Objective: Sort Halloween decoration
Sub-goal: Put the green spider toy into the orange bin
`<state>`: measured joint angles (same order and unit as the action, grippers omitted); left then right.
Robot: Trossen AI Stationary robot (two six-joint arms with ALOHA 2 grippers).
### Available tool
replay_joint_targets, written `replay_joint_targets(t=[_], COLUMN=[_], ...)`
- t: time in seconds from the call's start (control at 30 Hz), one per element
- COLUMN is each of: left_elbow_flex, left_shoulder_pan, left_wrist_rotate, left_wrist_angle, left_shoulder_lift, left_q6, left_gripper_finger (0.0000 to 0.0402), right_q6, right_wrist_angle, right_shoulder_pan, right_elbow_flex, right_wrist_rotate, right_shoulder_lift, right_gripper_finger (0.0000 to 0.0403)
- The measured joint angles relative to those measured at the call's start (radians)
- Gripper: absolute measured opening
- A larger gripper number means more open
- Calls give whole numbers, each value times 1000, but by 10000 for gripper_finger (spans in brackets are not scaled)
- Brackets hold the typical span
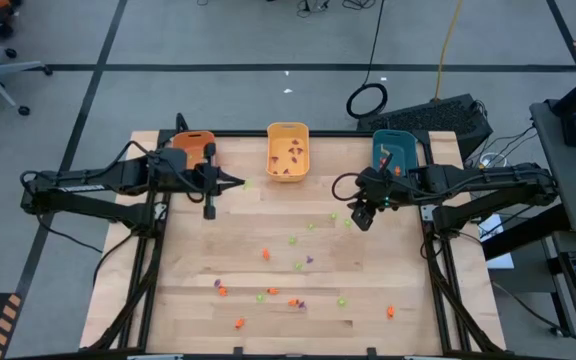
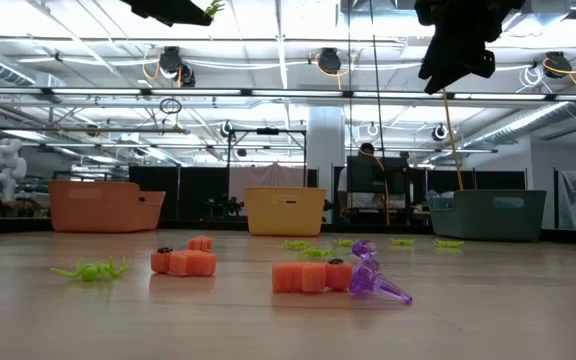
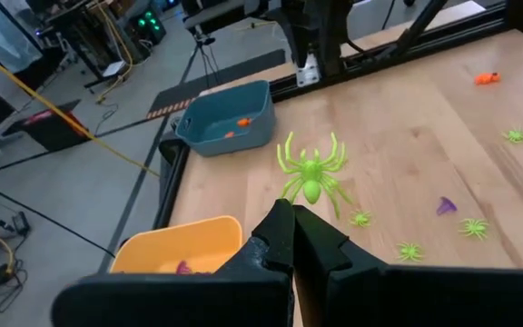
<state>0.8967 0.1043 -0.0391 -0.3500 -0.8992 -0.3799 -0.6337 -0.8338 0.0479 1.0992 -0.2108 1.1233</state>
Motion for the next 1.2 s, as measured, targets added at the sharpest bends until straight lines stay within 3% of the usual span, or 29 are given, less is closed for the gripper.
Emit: replay_joint_targets(t=[1.2], left_elbow_flex=[0], left_shoulder_pan=[0], left_wrist_rotate=[-19], left_wrist_angle=[0], left_shoulder_lift=[0], left_q6=[53], left_gripper_finger=[0], right_q6=[-9], right_wrist_angle=[-1], right_shoulder_pan=[0], right_elbow_flex=[0], right_wrist_rotate=[2], right_shoulder_lift=[0], right_gripper_finger=[155])
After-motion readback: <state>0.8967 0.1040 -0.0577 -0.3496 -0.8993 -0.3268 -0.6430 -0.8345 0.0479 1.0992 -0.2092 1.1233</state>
